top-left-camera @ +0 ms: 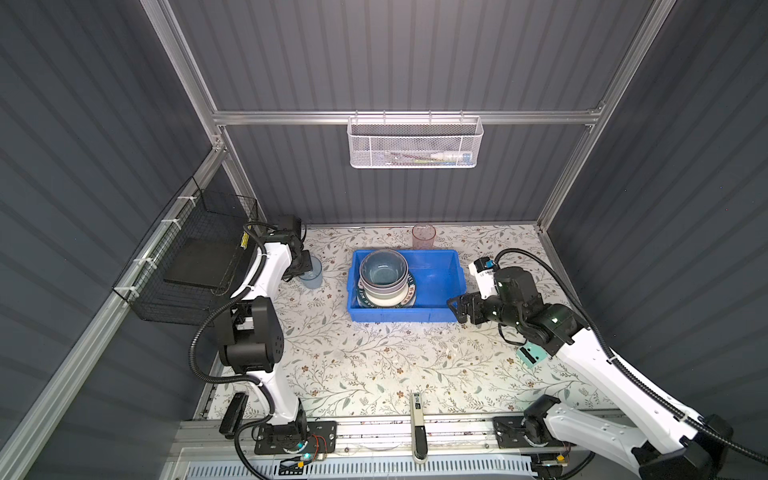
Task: Place the mixed dishes into the plastic bin
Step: 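Grasp the pale blue frosted cup with the left gripper and lift it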
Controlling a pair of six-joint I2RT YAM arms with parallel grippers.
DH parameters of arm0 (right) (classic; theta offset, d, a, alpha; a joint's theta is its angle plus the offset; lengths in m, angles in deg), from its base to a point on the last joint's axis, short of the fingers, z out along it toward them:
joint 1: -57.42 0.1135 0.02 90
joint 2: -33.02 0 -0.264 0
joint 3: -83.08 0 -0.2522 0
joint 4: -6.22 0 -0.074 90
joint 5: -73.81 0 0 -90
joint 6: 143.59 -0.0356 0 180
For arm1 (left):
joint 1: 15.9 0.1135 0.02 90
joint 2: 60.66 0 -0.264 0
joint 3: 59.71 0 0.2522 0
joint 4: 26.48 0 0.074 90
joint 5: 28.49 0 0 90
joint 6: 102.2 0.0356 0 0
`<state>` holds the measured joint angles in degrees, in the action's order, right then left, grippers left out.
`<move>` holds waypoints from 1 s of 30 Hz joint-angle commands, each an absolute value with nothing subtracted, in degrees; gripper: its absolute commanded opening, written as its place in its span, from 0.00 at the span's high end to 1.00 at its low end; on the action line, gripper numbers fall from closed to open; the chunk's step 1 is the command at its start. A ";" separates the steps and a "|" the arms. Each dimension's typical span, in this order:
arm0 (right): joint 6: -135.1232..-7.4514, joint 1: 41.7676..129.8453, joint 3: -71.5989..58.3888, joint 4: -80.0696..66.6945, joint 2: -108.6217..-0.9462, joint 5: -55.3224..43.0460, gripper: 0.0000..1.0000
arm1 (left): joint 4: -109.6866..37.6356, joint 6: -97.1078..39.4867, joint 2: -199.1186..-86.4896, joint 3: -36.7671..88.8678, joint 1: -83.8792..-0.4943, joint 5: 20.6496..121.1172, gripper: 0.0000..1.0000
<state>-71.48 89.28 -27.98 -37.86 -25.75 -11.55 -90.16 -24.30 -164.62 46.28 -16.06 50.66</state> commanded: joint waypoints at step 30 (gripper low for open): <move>-75.91 93.02 7.20 -41.81 -46.98 -4.59 0.27 | -93.01 -30.89 -152.41 63.65 -42.75 55.84 1.00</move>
<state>-75.76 92.08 3.76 -39.77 -45.37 -4.01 -95.20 -29.13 -153.50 61.71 -39.97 56.50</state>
